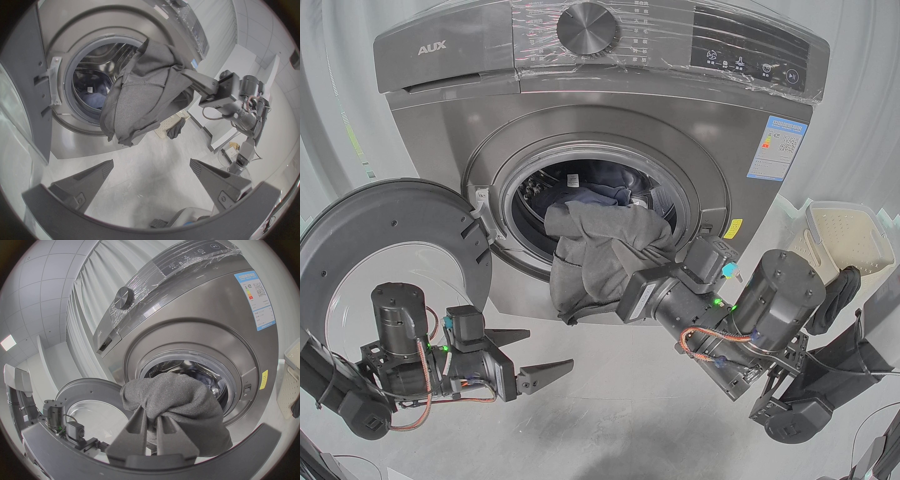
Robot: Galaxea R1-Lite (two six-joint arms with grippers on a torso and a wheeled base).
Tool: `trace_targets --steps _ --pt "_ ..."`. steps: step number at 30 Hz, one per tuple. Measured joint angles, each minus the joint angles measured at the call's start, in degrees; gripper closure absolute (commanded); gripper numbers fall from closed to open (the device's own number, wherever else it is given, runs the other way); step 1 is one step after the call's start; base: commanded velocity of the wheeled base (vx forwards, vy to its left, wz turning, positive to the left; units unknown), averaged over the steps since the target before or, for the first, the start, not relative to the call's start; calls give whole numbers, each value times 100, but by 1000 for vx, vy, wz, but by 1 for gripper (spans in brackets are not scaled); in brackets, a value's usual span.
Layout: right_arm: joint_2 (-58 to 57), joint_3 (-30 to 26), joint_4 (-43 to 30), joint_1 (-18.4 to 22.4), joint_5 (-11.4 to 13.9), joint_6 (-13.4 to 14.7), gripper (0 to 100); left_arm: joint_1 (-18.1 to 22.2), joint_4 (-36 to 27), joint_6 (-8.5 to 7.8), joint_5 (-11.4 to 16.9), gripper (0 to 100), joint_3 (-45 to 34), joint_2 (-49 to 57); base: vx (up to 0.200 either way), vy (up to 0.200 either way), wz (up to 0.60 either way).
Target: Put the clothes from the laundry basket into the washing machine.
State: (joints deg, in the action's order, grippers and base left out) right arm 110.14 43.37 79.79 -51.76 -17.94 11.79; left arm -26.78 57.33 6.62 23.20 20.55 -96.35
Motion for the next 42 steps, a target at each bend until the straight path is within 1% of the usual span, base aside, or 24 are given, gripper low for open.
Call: trace_targets --steps 2,4,6,12,15,18,19,22,29,33,36,37,39,42 --pt "2 -13 7 -5 7 -2 100 -2 100 118 0 0 129 -213 0 0 0" --pt "2 -18 13 -5 11 -2 100 0 171 185 -2 0 213 -371 0 0 0" --pt "2 -22 27 -13 22 -2 100 13 245 238 -10 0 308 -557 0 0 0" --pt "0 -60 40 -22 65 -2 100 72 518 315 -22 0 585 -1025 0 0 0" --pt "0 -96 44 -20 76 2 100 105 657 430 -51 0 791 -1261 0 0 0" --pt "-2 -126 51 -20 87 4 100 132 797 594 -161 0 1014 -1490 0 0 0" --pt "-5 -134 51 -22 87 6 100 134 835 618 -183 0 1053 -1536 0 0 0" --pt "-9 -158 52 -24 84 9 100 167 975 653 -218 0 1178 -1726 0 0 0" --pt "-13 -176 132 -49 84 11 100 195 1167 679 -227 0 1365 -2035 0 0 0" --pt "-6 -187 145 -59 82 15 100 171 1237 739 -232 0 1436 -2118 0 0 0" --pt "-6 -189 148 -63 82 15 100 151 1314 752 -328 0 1481 -2172 0 0 0" --pt "-5 -189 148 -66 82 15 100 151 1349 755 -361 100 1492 -2187 0 0 0" --pt "0 -190 148 -66 82 17 100 138 1571 756 -464 100 1547 -2244 0 0 0" --pt "6 -197 148 -68 79 20 100 134 1868 763 -547 100 1602 -2338 0 0 0"
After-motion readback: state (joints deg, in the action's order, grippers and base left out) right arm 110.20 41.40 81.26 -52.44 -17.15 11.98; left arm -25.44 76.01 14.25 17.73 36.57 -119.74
